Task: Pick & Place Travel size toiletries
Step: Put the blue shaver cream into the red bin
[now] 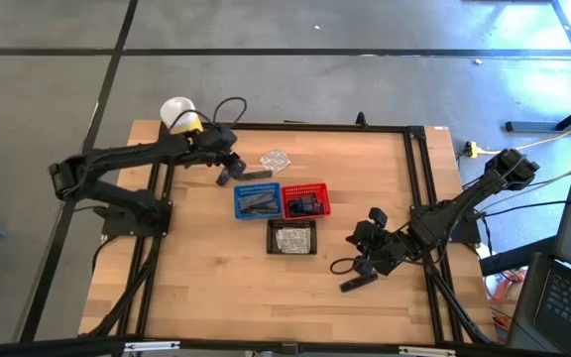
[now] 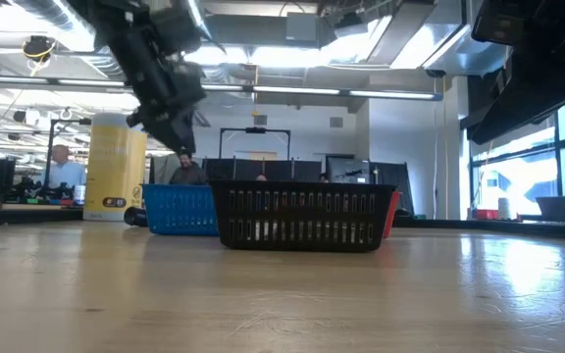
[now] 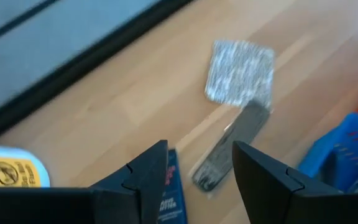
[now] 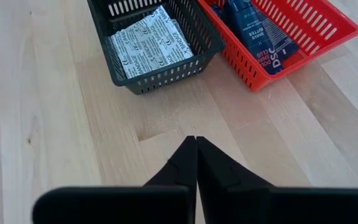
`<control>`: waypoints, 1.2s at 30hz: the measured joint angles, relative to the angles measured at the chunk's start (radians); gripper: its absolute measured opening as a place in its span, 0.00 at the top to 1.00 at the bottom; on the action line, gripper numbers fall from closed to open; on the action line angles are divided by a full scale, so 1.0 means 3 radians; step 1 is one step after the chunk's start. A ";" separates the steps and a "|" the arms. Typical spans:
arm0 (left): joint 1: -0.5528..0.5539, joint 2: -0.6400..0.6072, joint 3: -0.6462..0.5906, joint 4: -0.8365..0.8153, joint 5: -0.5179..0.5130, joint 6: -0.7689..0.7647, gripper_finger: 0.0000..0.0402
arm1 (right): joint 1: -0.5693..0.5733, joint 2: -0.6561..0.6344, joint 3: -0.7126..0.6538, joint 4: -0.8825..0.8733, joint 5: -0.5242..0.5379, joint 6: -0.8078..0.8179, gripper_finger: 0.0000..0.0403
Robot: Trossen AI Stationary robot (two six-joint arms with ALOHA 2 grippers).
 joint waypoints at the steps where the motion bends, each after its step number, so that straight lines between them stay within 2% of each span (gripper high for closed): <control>1: 0.0017 0.0048 -0.0012 0.0004 0.0003 -0.0005 0.56 | 0.0000 0.0000 0.0000 0.0001 0.0000 -0.0019 0.99; 12: 0.0240 0.0645 -0.0037 0.0073 0.0010 -0.0028 0.56 | -0.0001 0.0000 0.0000 0.0024 0.0001 -0.0038 0.99; 19: 0.0360 0.0914 -0.0037 0.0063 0.0186 -0.0053 0.48 | -0.0001 0.0000 0.0000 0.0025 0.0001 -0.0038 0.97; 29: 0.0446 0.0999 -0.0037 0.0045 0.0422 -0.0001 0.33 | -0.0001 0.0000 0.0000 0.0046 0.0001 -0.0035 0.98; 36: 0.0444 0.0999 -0.0037 0.0005 0.0424 -0.0103 0.31 | -0.0001 0.0000 0.0000 0.0052 0.0000 -0.0034 0.99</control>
